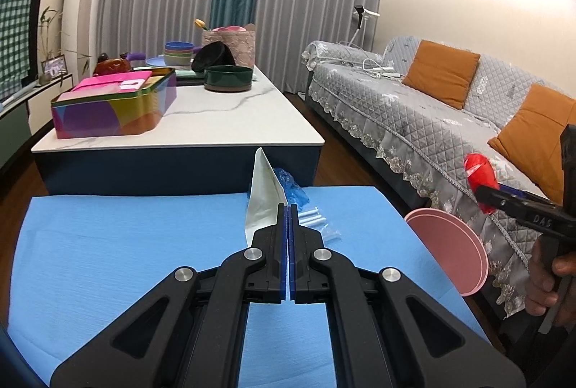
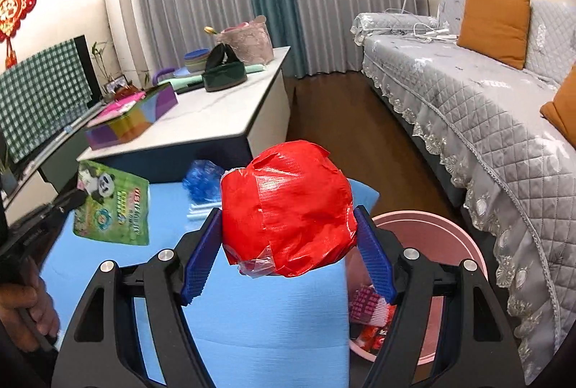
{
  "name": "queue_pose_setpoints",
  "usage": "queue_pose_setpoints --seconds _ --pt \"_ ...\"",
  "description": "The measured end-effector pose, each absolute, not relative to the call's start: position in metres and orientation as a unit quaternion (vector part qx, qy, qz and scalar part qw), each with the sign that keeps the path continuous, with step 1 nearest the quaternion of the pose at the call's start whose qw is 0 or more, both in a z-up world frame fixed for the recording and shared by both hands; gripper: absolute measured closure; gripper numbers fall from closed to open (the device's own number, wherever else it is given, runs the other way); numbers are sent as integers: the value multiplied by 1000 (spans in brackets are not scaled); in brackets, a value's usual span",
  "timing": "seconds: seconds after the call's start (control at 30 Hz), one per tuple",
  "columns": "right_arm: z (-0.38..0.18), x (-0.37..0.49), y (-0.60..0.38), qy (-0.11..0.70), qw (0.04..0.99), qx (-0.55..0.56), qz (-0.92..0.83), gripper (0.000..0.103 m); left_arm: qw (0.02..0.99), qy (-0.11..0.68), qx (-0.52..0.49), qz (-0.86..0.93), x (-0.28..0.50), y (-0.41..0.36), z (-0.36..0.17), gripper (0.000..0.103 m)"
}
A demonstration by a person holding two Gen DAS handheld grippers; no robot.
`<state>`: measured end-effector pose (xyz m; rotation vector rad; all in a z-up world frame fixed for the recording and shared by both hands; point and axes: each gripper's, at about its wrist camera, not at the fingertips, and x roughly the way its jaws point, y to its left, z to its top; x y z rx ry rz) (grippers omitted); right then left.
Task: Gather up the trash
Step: 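Carry the green packet and red bag over the pink bin with both grippers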
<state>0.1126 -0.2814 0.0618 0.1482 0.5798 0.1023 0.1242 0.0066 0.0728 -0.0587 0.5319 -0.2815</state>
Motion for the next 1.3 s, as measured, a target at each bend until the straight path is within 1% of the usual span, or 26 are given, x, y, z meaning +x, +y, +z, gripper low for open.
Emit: queue_pose_setpoints --seconds 0.23,1.3 --pt "54 114 -292 284 956 67 40 31 954 261 -24 -146 126 -7 72 103" --pt "55 92 -335 271 960 72 -1 31 948 256 6 -187 118 -64 74 103"
